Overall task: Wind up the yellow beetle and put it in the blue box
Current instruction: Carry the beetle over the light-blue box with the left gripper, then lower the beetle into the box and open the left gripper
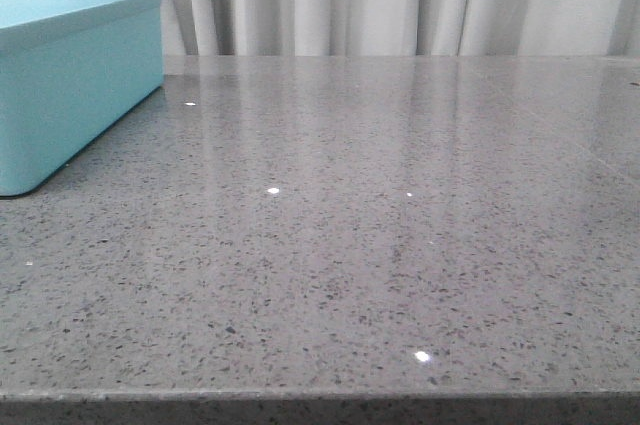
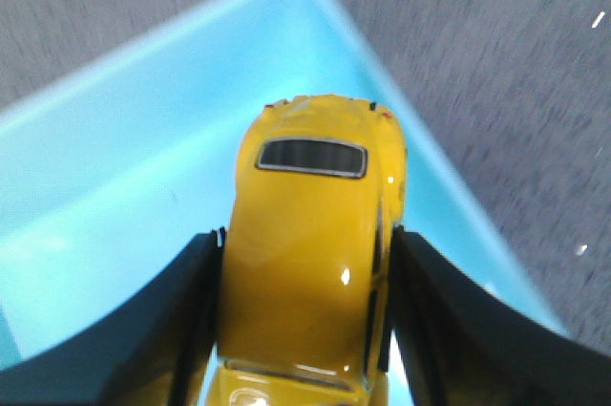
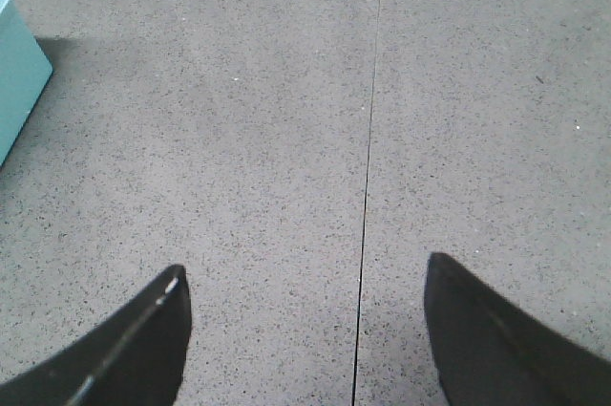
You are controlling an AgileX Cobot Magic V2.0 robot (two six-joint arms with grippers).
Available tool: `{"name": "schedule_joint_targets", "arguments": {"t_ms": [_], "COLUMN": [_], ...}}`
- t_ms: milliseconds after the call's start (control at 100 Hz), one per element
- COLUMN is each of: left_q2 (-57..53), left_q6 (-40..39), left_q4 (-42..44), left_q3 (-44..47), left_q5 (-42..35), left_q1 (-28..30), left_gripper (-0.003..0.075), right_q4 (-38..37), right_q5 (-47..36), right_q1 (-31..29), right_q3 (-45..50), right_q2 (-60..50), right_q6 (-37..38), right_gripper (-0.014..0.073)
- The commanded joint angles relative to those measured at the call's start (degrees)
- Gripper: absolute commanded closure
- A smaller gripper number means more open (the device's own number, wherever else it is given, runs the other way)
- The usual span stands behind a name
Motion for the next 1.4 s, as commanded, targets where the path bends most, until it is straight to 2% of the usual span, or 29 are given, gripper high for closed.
{"name": "schedule_joint_targets", "arguments": {"t_ms": [0, 220, 480, 550, 720, 790, 890, 1110, 1290, 1390], "left_q2": [-3.3, -3.3, -3.3, -3.3, -3.3, -3.3, -3.3, -7.2, -14.3, -18.9], "left_q6": [-0.5, -0.2, -0.2, -0.1, -0.1, -0.1, -0.1, -0.1, -0.1, -0.1], "left_q4": [-0.3, 0.9, 1.0, 1.0, 1.0, 1.0, 1.0, 1.0, 1.0, 0.8], "left_q3": [3.1, 12.8, 16.6, 16.6, 16.6, 16.6, 16.6, 16.6, 16.6, 16.6], "left_q5": [0.1, -3.7, -7.6, -7.6, -7.2, -7.2, -7.2, -7.6, -8.8, -8.7], "left_q1": [1.2, 2.0, 2.1, 2.1, 2.1, 2.1, 2.1, 2.1, 2.2, 2.2], "left_gripper": [0.0503, 0.0503, 0.0496, 0.0454, 0.0291, 0.0265, 0.0265, 0.0301, 0.044, 0.0535], "right_q4": [-0.7, -0.7, -0.7, -0.7, -0.7, -0.7, -0.7, -0.8, -2.0, -2.4], "right_q5": [-4.3, -5.0, -5.0, -5.1, -5.4, -5.4, -5.4, -5.4, -7.0, -7.0], "right_q1": [0.0, 0.0, 0.0, 0.0, 0.0, 0.0, 0.0, 0.0, 0.0, 0.0], "right_q3": [-1.3, -1.3, -1.3, -1.3, -1.3, -1.3, -1.3, -1.3, 1.5, 4.3], "right_q2": [-0.9, -0.9, -0.9, -0.9, -0.9, -0.9, -0.9, -1.1, -3.7, -5.5], "right_q6": [-0.1, -0.1, -0.1, -0.1, -0.1, -0.1, -0.1, -1.1, -1.9, -1.9], "right_gripper": [0.0076, 0.0076, 0.0076, 0.0076, 0.0076, 0.0076, 0.0076, 0.0076, 0.0081, 0.0174]}}
